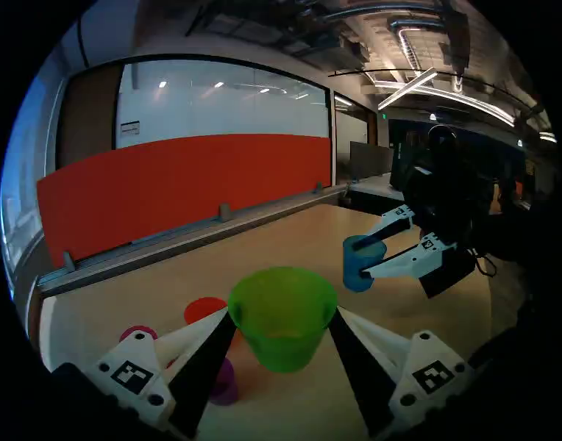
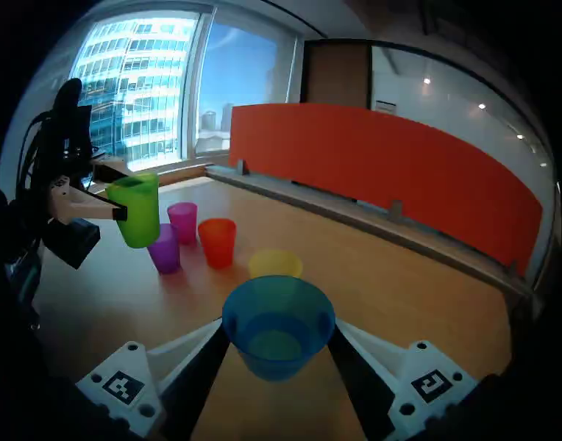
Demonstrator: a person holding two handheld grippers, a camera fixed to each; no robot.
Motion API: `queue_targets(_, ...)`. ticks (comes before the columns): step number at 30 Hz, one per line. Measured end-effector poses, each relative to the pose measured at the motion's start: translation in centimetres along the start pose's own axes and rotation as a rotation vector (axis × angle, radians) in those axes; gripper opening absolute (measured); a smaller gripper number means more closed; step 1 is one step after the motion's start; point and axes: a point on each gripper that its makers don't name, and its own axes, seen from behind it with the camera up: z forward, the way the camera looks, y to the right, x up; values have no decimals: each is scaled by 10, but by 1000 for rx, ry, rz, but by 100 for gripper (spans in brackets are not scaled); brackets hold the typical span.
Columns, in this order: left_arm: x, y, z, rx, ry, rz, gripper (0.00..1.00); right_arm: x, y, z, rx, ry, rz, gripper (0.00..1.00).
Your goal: Pour water
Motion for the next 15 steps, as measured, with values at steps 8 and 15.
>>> queue_targets(8,9,5,-14,1,37,4,86,31,-10,-26,-18,84,5,90)
queue_targets(15,17,14,-23,-7,68,11,86,56,-19,-48,-27,166,17,91)
